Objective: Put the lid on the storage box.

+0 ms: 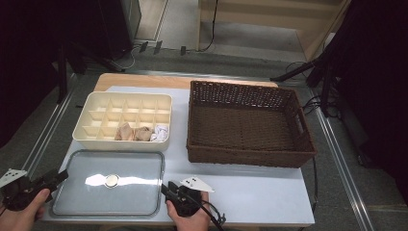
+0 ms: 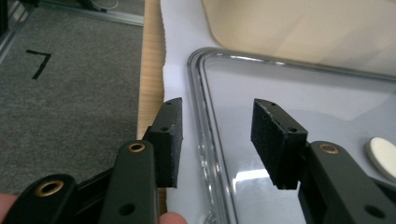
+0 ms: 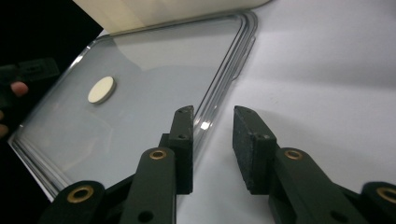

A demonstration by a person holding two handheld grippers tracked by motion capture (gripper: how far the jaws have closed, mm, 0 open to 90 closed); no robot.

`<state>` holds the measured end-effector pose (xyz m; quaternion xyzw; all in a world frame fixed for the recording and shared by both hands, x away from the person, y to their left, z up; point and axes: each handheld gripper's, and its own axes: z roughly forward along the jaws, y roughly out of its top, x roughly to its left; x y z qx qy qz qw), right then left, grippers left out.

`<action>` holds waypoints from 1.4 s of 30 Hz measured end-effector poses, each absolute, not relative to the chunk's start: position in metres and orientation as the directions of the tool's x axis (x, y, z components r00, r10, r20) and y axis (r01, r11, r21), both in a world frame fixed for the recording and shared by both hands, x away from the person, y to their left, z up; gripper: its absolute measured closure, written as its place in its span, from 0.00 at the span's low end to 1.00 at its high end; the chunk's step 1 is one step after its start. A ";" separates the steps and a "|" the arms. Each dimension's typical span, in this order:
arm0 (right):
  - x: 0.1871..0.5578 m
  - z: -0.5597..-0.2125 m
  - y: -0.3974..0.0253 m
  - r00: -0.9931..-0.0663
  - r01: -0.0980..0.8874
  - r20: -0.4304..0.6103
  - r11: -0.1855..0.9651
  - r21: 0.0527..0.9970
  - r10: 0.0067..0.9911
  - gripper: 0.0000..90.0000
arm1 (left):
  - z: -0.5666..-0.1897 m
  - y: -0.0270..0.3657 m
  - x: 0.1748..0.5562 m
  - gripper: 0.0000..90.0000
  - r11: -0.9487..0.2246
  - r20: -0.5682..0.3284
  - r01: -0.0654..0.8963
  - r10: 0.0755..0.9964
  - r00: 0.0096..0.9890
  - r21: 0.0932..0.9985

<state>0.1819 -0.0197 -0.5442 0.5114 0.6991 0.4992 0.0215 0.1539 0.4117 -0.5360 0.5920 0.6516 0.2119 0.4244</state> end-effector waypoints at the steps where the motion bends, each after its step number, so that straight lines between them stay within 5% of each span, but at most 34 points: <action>1: 0.182 -0.545 -0.019 -0.469 0.700 0.491 -0.030 0.714 0.734 0.78 | -0.536 0.412 0.154 0.63 0.211 -0.310 0.598 0.949 0.065 0.773; 19: 0.182 -0.546 -0.003 -0.378 0.740 0.549 -0.113 0.663 0.745 0.76 | -0.538 0.412 0.161 0.62 0.228 -0.367 0.637 0.926 0.092 0.736; 32: 0.193 -0.549 -0.005 -0.251 0.852 0.736 -0.217 0.476 0.629 0.78 | -0.537 0.418 0.163 0.62 0.251 -0.422 0.663 0.900 0.108 0.705; 42: 0.187 -0.547 -0.002 -0.388 0.770 0.642 -0.151 0.620 0.661 0.79 | -0.539 0.425 0.162 0.59 0.296 -0.507 0.676 0.851 0.135 0.675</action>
